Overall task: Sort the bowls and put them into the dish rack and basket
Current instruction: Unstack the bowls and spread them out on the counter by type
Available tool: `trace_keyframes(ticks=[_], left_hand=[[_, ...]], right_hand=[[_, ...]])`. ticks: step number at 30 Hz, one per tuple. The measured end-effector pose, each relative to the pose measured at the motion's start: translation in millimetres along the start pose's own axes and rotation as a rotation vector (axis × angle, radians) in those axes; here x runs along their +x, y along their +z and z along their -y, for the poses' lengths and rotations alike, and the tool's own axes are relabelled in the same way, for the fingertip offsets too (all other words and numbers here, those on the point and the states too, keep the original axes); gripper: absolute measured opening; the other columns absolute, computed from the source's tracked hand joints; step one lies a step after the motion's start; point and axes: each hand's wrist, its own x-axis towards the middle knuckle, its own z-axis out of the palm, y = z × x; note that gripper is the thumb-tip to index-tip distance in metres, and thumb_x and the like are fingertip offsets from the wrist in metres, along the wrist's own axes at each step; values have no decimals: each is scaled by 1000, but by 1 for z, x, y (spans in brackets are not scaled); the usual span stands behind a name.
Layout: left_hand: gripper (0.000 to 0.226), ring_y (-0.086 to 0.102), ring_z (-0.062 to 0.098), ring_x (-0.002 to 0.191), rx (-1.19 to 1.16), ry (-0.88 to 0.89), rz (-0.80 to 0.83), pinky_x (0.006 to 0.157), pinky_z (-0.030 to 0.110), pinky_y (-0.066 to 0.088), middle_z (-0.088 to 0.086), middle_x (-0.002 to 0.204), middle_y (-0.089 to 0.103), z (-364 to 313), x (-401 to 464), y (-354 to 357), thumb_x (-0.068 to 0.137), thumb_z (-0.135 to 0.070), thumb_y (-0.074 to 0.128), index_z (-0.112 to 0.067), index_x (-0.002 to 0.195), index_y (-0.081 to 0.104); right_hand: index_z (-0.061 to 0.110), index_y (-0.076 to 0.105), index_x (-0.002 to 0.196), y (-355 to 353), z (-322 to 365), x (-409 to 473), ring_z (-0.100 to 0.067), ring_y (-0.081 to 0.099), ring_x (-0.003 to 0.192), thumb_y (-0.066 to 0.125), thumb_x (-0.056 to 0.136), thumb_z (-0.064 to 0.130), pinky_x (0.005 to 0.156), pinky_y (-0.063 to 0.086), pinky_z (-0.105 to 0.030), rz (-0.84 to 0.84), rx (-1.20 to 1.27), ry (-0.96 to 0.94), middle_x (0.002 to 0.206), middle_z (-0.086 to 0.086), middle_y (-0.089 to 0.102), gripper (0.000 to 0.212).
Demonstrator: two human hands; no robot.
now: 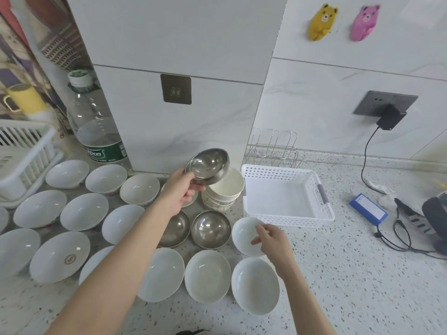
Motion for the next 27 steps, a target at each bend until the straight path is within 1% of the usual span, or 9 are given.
trace_keyframes(ticks=[3,5,9,10,12,14,16,23,27], left_hand=[[15,37,5,34,-66,-2,-57,29,15,20,9,59,69,4,-8,-26,98,-8,45,-8,101,60],[12,36,4,32,-78,-12,-100,28,15,20,8,56,68,7,-14,-42,96,-9,47,-8,93,58],[11,34,3,31,-81,-45,-172,28,15,20,11,59,68,13,-22,-71,96,-8,47,-7,89,55],[12,34,3,31,-85,-49,-184,28,15,20,12,62,67,15,-24,-78,96,-8,47,-7,88,56],[13,34,4,32,-94,-56,-202,29,15,19,13,65,66,18,-27,-92,95,-8,47,-6,86,56],[14,34,4,32,-102,-62,-215,29,15,19,11,60,67,21,-29,-104,94,-8,48,-6,84,57],[13,33,4,32,-98,-70,-222,29,15,19,8,56,68,23,-31,-113,94,-9,50,-6,83,57],[12,33,5,33,-78,-86,-200,29,16,20,8,56,68,29,-34,-131,93,-10,50,-7,83,56],[12,34,4,33,-74,-82,-179,29,16,20,9,57,68,29,-34,-134,93,-9,49,-7,83,55]], right_hand=[[23,65,109,10,22,22,-12,49,56,51,94,34,56,38,-26,10,24,14,65,7,73,23],[18,60,121,19,37,39,-14,45,56,51,94,37,52,34,-25,35,42,46,70,1,74,35],[5,41,141,40,63,65,-15,43,53,50,93,40,42,31,-24,44,6,82,83,-11,73,60],[4,38,140,45,68,70,-15,44,54,50,93,39,42,31,-25,42,-3,87,82,-11,73,60],[1,46,129,54,75,76,-14,44,51,49,93,33,42,30,-24,45,-9,97,74,-10,72,48],[3,51,114,61,79,80,-12,43,47,47,91,23,40,30,-22,36,-13,93,65,-8,70,31],[6,50,107,67,81,81,-13,43,48,45,88,13,41,31,-22,6,-17,80,61,-8,69,21],[12,47,105,74,86,78,-16,42,49,39,81,2,44,31,-24,-74,15,42,72,-21,69,28],[8,49,107,75,87,73,-17,39,48,39,82,2,41,30,-23,-122,104,56,62,-16,67,28]])
